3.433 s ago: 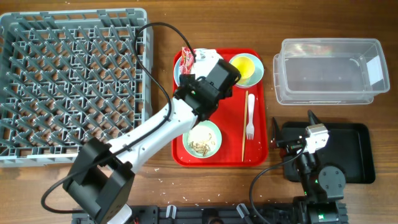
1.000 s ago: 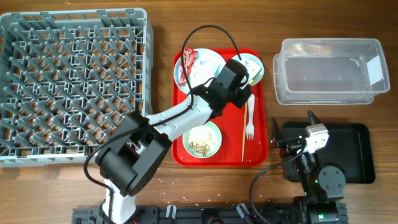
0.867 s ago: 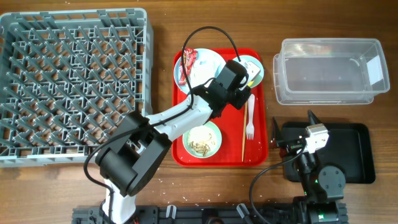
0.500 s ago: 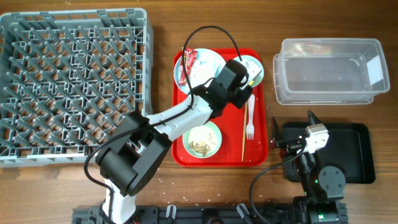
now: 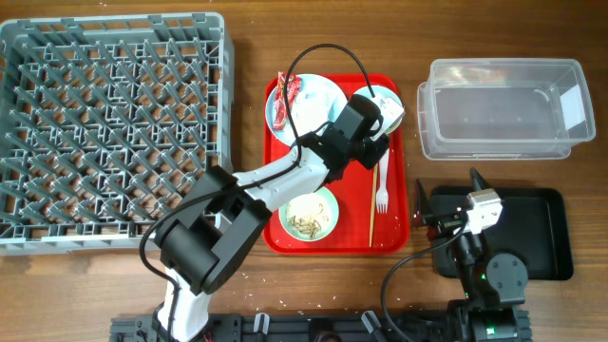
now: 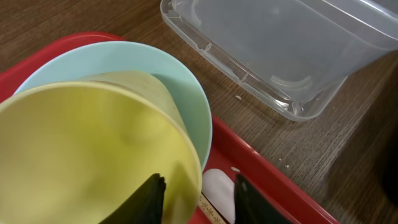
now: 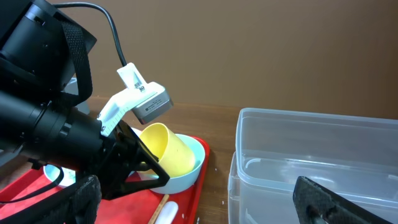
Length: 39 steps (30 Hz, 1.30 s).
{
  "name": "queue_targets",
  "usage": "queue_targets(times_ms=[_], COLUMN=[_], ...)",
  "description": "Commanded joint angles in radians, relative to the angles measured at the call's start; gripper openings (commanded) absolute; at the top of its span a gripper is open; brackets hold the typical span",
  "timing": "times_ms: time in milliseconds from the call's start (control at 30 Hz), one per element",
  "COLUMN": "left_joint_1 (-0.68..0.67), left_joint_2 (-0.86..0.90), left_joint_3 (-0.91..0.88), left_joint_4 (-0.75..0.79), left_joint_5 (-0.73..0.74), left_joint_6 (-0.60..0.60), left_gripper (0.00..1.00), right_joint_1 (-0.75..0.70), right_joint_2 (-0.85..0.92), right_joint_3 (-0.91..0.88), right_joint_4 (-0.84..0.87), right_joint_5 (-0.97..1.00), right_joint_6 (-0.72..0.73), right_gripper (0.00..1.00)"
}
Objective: Sort waste into correct bins and load items into the dishwasher rack
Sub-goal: 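Lower the left gripper and grasp the yellow cup's rim, then carry the yellow cup with the left gripper into the dish rack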
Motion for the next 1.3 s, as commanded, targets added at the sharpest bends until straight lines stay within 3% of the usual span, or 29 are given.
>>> queue_targets(times_ms=[0, 333, 533, 633, 767, 833, 1067, 1133, 1267], left_joint_1=[-0.002, -0.002, -0.002, -0.002, -0.002, -0.001, 0.096, 0.190, 0.428], left_joint_2=[0.013, 0.013, 0.013, 0.000, -0.093, -0.149, -0.385, -0.475, -0.560], left_joint_3=[0.005, 0.005, 0.005, 0.005, 0.005, 0.005, 0.005, 0.005, 0.005], left_joint_4=[0.005, 0.042, 0.048, 0.083, 0.083, 0.064, -0.169, -0.323, -0.580], left_joint_5=[0.019, 0.019, 0.019, 0.019, 0.018, -0.041, -0.075, -0.065, 0.041], left_joint_6=[0.002, 0.001, -0.001, -0.098, -0.114, -0.178, -0.454, -0.549, -0.584], left_gripper=[0.31, 0.04, 0.04, 0.04, 0.04, 0.04, 0.04, 0.04, 0.04], right_joint_1=[-0.001, -0.001, -0.001, -0.001, -0.001, -0.001, -0.001, -0.001, -0.001], right_joint_2=[-0.003, -0.003, -0.003, -0.003, -0.003, -0.003, -0.003, -0.003, -0.003], right_joint_3=[-0.001, -0.001, -0.001, -0.001, -0.001, -0.001, -0.001, -0.001, -0.001], right_joint_4=[0.005, 0.005, 0.005, 0.005, 0.005, 0.005, 0.005, 0.005, 0.005], right_joint_5=[-0.002, -0.002, -0.002, -0.002, -0.002, -0.002, -0.002, -0.002, -0.002], right_joint_6=[-0.018, -0.017, -0.017, -0.017, -0.017, -0.017, -0.017, -0.017, -0.017], right_gripper=[1.00, 1.00, 1.00, 1.00, 1.00, 1.00, 1.00, 1.00, 1.00])
